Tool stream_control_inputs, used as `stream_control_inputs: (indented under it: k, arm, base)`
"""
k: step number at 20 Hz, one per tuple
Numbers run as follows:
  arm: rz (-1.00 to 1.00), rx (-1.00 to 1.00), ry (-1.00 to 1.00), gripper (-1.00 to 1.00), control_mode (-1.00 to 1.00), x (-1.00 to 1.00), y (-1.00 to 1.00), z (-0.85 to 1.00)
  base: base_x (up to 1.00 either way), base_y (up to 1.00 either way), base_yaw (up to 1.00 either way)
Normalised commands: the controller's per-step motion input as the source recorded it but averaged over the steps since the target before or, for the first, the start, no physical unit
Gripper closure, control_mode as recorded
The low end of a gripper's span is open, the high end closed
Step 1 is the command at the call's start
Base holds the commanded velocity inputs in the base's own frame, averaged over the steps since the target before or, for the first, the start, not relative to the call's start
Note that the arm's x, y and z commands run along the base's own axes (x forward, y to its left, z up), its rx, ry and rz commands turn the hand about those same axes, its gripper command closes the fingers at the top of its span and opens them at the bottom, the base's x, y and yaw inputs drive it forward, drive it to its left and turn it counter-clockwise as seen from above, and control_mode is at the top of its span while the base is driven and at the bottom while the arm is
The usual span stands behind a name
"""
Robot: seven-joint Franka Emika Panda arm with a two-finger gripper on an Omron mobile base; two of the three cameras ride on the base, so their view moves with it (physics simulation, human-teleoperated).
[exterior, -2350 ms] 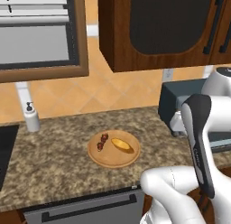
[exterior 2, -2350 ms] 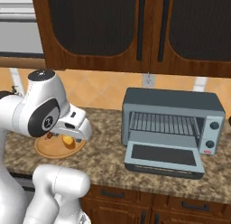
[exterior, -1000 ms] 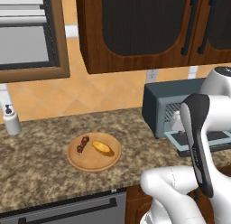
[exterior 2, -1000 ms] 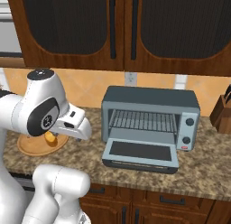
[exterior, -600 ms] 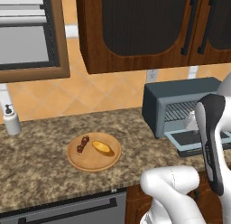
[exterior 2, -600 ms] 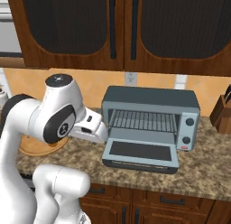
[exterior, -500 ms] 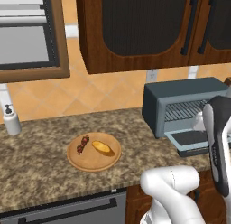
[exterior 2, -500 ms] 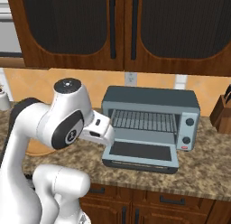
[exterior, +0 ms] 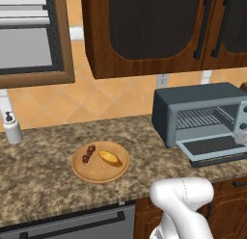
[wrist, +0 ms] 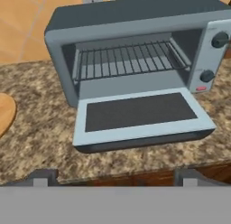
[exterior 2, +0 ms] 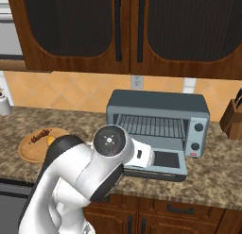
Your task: Pick up the kebab skewer and baguette bread, and place them inside the toaster oven. Close the toaster oven door and start by setting the timer.
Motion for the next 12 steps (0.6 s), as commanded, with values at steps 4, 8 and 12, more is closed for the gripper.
stream_control_inputs:
  k: [4, 8, 12]
  arm:
    - [0.00, 0.00, -0.28, -1.00, -1.00, 0.08, -0.58, -0.20]
    - [0.00, 0.00, -0.18, -1.00, -1.00, 0.16, -0.49, -0.08]
    - [0.00, 0.00, -0.07, -1.00, -1.00, 0.51, -0.16, -0.01]
  base:
    - [0.00, 0.00, 0.00]
    - [0.00, 0.00, 0.00]
    - [0.00, 0.00, 0.00]
